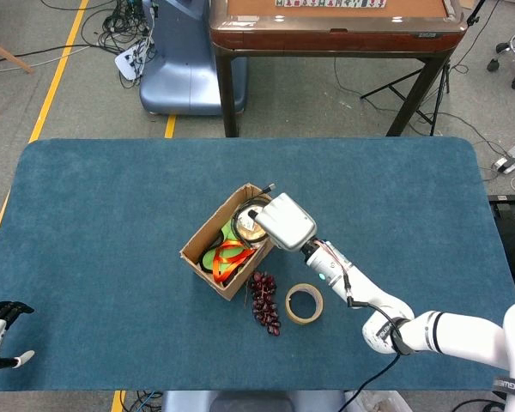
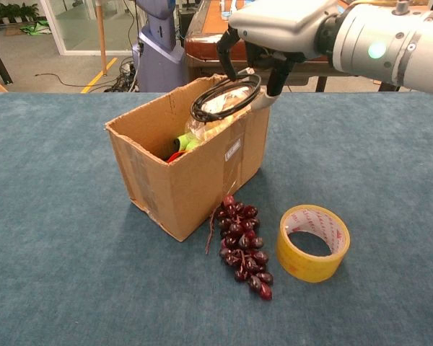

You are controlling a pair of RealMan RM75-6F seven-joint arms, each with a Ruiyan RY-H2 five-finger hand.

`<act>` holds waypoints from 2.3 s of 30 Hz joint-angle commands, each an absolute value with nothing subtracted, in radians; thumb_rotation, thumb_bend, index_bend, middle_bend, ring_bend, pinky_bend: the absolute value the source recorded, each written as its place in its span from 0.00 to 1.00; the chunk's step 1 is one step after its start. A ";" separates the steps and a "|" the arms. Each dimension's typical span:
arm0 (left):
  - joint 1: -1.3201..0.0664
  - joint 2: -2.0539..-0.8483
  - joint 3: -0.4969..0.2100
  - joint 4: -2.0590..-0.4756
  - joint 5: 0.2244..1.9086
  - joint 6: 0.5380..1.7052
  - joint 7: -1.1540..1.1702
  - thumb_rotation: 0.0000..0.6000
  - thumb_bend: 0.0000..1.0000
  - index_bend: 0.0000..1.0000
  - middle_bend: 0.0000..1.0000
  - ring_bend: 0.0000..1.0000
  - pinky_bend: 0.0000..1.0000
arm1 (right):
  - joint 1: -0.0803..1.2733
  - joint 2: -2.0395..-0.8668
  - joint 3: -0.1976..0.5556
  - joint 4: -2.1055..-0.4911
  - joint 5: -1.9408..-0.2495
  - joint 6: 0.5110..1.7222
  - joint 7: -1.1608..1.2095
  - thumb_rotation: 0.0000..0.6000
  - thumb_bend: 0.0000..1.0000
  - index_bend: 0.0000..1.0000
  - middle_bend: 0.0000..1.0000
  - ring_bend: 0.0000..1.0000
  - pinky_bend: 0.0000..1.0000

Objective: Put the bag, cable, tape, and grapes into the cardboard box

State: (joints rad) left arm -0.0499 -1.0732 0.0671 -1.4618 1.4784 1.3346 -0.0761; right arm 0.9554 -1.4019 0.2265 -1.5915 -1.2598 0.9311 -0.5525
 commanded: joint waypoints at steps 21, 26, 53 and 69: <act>-0.052 -1.085 0.065 -1.455 1.474 1.330 -0.053 1.00 0.10 0.30 0.25 0.16 0.40 | 0.777 -1.221 0.021 -1.809 -1.458 1.011 -0.527 1.00 0.15 0.36 1.00 1.00 1.00; -0.052 -1.085 0.064 -1.455 1.473 1.329 -0.052 1.00 0.10 0.30 0.25 0.16 0.40 | 0.767 -1.240 -0.005 -1.774 -1.466 0.977 -0.510 1.00 0.18 0.39 1.00 1.00 1.00; -0.053 -1.089 0.065 -1.455 1.468 1.321 -0.036 1.00 0.10 0.32 0.29 0.16 0.40 | 0.670 -1.251 -0.113 -1.721 -1.544 0.931 -0.458 1.00 0.21 0.41 1.00 1.00 1.00; -0.052 -1.087 0.065 -1.454 1.465 1.318 -0.040 1.00 0.10 0.32 0.29 0.16 0.40 | 0.688 -1.343 -0.093 -1.603 -1.530 0.849 -0.418 1.00 0.40 0.46 1.00 1.00 1.00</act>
State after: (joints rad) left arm -0.0520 -1.0870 0.0649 -1.4542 1.4646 1.3181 -0.0398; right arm 0.6859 -1.3398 -0.0945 -1.6061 -1.5291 0.8514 -0.4207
